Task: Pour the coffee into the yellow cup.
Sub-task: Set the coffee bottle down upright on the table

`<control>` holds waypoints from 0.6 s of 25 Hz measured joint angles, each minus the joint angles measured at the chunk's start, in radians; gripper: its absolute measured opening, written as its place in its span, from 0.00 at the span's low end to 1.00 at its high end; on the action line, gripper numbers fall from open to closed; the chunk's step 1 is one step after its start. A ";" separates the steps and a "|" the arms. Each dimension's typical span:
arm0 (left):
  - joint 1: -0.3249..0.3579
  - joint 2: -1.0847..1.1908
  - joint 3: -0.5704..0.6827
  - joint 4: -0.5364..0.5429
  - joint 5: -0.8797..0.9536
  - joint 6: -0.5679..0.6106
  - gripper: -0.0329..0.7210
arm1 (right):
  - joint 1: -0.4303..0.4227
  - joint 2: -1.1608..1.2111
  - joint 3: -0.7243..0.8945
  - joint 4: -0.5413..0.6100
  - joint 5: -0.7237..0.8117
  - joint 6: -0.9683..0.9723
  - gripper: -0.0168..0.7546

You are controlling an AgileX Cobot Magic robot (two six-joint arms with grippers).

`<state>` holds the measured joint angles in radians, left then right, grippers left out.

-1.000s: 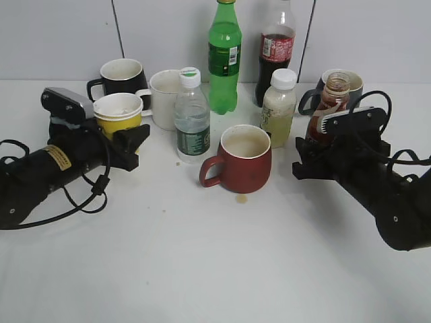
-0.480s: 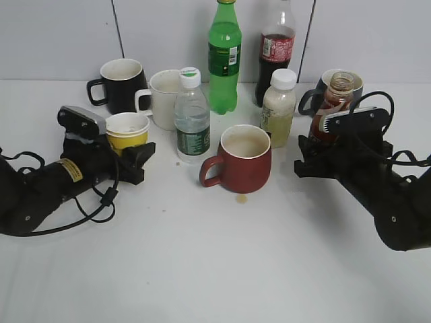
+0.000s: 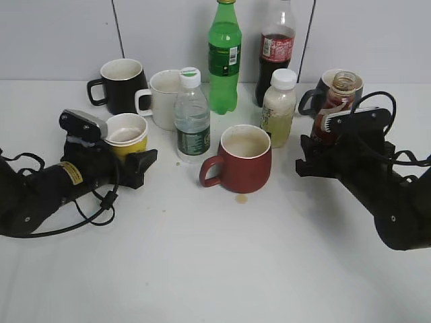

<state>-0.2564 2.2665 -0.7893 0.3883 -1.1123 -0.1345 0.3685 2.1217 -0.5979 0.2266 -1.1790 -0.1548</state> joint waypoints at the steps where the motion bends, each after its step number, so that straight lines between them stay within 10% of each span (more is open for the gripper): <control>1: 0.000 -0.002 0.005 0.000 0.000 0.000 0.79 | 0.000 0.000 0.000 0.001 0.000 0.000 0.68; 15: 0.000 -0.095 0.104 -0.008 0.056 0.000 0.82 | 0.000 0.053 -0.032 0.001 0.022 0.035 0.68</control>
<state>-0.2564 2.1716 -0.6853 0.3807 -1.0562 -0.1345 0.3685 2.1747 -0.6300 0.2279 -1.1567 -0.1198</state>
